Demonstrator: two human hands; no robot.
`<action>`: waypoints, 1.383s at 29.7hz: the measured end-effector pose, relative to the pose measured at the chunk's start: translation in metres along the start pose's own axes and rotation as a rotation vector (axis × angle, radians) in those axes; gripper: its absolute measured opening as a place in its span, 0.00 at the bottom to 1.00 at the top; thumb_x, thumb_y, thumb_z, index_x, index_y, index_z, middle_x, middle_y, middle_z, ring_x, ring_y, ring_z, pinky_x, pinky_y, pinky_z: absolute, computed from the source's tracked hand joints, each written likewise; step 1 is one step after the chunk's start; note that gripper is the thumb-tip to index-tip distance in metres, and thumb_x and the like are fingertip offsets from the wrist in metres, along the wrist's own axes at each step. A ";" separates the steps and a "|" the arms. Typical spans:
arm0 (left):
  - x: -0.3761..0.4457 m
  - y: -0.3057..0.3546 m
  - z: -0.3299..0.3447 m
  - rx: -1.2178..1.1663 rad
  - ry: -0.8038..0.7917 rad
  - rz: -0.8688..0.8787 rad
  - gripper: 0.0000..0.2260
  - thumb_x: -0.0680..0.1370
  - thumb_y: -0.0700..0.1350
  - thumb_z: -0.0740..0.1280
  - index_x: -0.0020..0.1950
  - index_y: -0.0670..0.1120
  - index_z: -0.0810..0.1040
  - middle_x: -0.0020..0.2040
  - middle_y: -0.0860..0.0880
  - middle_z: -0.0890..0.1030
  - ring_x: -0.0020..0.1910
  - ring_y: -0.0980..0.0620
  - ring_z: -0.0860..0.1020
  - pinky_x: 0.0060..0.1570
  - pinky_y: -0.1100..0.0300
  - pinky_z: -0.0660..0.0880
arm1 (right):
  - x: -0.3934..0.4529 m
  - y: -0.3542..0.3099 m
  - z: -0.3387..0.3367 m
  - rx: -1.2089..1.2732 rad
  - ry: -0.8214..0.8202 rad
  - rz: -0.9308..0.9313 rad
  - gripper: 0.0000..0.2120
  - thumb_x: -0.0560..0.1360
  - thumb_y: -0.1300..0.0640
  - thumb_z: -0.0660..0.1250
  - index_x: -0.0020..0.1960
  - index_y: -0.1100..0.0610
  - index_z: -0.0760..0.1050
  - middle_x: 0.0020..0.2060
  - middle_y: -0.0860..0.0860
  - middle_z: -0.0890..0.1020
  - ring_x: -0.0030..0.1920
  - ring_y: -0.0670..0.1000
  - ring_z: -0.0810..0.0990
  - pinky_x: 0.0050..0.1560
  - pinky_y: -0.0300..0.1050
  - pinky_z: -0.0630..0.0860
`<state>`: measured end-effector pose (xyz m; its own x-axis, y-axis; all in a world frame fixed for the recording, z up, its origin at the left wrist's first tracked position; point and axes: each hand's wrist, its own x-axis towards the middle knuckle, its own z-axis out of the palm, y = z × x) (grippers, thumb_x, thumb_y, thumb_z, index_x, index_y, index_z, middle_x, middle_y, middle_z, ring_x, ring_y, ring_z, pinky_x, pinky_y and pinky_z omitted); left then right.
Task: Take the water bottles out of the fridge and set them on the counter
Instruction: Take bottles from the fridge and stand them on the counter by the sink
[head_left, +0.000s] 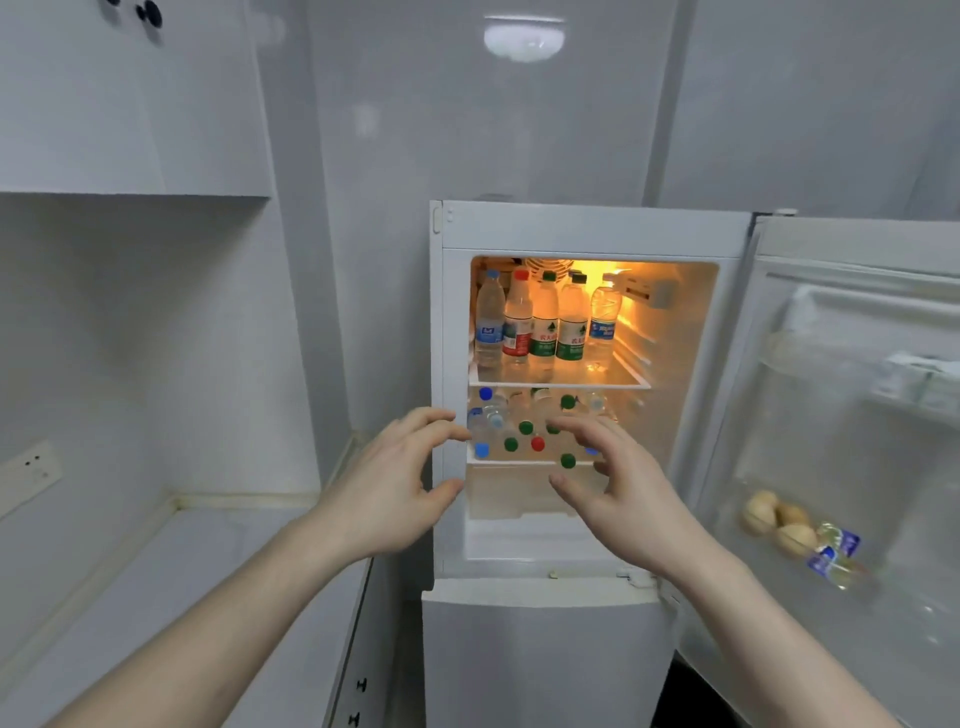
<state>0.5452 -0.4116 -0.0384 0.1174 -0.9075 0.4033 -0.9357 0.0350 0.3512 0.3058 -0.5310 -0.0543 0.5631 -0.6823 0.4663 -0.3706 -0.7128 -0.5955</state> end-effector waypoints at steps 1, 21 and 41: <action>0.012 0.000 0.004 -0.009 -0.010 0.011 0.21 0.80 0.53 0.69 0.73 0.59 0.72 0.76 0.62 0.65 0.73 0.59 0.67 0.73 0.59 0.66 | 0.007 0.005 -0.002 0.001 0.013 0.012 0.24 0.79 0.53 0.72 0.72 0.39 0.72 0.67 0.34 0.73 0.66 0.36 0.73 0.70 0.47 0.73; 0.298 -0.016 0.103 -0.019 -0.044 0.085 0.27 0.77 0.51 0.72 0.75 0.52 0.71 0.77 0.57 0.64 0.72 0.54 0.69 0.71 0.53 0.72 | 0.207 0.180 -0.014 0.107 0.227 0.216 0.31 0.76 0.57 0.74 0.75 0.42 0.67 0.74 0.42 0.69 0.73 0.48 0.70 0.73 0.58 0.73; 0.528 0.007 0.179 0.270 -0.094 -0.018 0.36 0.80 0.52 0.69 0.82 0.54 0.53 0.81 0.48 0.62 0.76 0.42 0.69 0.65 0.50 0.76 | 0.337 0.292 0.002 0.194 0.361 0.335 0.31 0.78 0.57 0.73 0.77 0.49 0.64 0.74 0.50 0.69 0.72 0.53 0.71 0.64 0.44 0.70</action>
<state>0.5415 -0.9659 0.0255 0.1157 -0.9421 0.3147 -0.9899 -0.0831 0.1151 0.3889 -0.9684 -0.0724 0.1343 -0.9044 0.4050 -0.3235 -0.4264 -0.8447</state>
